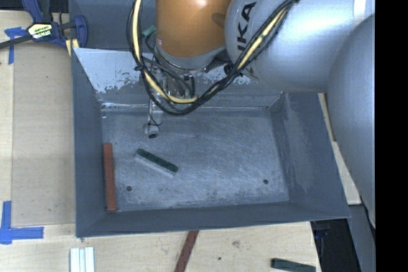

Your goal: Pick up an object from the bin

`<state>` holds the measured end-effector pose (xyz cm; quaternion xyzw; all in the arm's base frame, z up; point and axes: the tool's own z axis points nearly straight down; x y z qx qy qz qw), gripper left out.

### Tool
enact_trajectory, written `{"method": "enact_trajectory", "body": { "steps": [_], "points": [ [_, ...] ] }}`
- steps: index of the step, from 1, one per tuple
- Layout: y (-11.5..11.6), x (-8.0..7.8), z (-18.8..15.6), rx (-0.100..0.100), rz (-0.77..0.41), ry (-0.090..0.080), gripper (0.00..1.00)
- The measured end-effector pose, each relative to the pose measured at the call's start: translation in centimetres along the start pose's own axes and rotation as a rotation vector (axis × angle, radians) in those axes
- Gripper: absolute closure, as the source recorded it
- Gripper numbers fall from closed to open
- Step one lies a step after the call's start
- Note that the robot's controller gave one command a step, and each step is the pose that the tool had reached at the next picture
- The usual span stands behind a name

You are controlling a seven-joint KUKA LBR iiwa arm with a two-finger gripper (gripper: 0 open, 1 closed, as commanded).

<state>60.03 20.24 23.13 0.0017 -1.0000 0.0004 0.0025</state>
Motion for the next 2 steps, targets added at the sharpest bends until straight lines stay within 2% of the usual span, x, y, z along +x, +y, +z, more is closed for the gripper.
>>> {"method": "enact_trajectory", "body": {
  "steps": [1, 2],
  "points": [
    [-0.1, -0.2, -0.5, -0.002, 0.003, -0.008, 0.0],
    [-3.2, 2.2, 4.5, -0.004, 0.001, -0.013, 0.0]
  ]
}}
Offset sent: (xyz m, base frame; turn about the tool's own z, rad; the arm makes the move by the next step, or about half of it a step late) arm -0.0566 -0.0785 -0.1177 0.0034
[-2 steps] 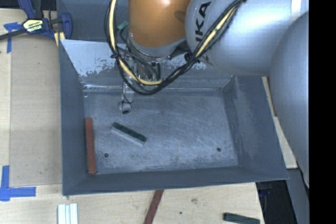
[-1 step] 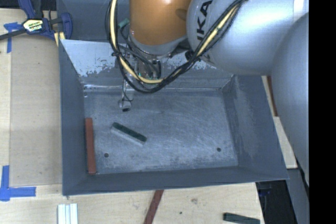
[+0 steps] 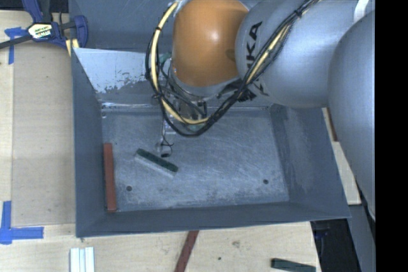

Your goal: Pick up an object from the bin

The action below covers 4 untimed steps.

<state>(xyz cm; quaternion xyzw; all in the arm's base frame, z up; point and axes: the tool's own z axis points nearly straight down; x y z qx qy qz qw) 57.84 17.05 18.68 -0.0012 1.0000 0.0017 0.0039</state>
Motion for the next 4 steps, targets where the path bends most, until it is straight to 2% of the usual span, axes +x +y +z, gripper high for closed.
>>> {"method": "enact_trajectory", "body": {
  "steps": [1, 2, 4],
  "points": [
    [0.1, -0.1, 6.8, 0.002, 0.029, 0.001, 0.0],
    [-2.5, 5.5, 11.6, 0.002, -0.067, 0.004, 1.0],
    [-2.6, 5.8, 10.9, 0.003, -0.072, 0.01, 1.0]
  ]
}}
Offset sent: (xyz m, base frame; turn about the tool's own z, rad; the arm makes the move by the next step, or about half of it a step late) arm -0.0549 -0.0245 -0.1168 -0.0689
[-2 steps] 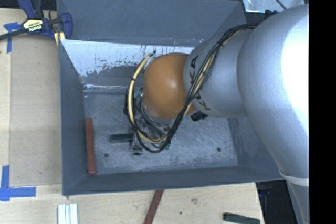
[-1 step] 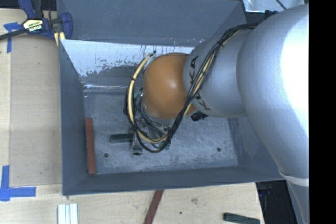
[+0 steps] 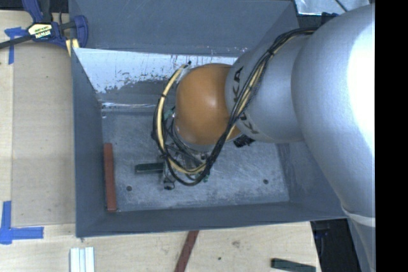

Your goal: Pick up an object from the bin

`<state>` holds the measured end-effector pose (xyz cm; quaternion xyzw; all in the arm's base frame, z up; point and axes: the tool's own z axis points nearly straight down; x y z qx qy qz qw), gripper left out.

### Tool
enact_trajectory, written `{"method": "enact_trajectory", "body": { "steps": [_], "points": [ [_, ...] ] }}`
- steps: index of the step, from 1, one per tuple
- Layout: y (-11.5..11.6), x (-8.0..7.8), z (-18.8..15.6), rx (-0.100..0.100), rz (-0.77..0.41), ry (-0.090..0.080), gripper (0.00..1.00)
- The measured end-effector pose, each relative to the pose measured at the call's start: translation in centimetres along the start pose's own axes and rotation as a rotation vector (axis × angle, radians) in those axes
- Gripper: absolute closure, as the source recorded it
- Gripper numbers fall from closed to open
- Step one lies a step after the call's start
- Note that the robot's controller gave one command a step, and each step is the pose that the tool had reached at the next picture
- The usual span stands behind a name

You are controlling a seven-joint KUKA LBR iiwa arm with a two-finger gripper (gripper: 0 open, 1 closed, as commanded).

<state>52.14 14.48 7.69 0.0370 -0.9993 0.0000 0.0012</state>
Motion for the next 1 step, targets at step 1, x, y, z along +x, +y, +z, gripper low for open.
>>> {"method": "enact_trajectory", "body": {
  "steps": [1],
  "points": [
    [-4.15, -5.49, -1.79, -0.001, -0.134, -0.01, 1.0]
  ]
}}
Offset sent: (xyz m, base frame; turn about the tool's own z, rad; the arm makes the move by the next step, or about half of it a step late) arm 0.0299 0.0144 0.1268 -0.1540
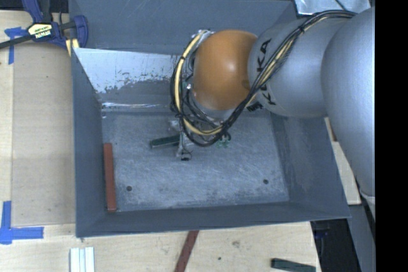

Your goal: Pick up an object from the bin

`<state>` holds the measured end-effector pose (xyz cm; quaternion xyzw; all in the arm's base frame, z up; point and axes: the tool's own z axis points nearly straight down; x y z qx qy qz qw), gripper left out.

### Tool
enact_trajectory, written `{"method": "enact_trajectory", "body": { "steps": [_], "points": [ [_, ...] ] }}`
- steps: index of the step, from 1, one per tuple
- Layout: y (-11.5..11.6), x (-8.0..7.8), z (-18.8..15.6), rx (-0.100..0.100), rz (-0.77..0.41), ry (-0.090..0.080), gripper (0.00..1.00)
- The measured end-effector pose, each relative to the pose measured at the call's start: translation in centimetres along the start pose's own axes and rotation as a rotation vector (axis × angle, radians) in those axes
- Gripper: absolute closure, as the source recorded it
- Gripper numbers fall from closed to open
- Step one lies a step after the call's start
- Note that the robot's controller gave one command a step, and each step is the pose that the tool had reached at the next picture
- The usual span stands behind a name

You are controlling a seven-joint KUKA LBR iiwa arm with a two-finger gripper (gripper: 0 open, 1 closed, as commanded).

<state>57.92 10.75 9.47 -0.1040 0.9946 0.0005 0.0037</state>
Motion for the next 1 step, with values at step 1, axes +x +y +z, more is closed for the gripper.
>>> {"method": "enact_trajectory", "body": {
  "steps": [1],
  "points": [
    [5.63, 1.5, -10.95, 0.0, -0.019, 0.005, 1.0]
  ]
}}
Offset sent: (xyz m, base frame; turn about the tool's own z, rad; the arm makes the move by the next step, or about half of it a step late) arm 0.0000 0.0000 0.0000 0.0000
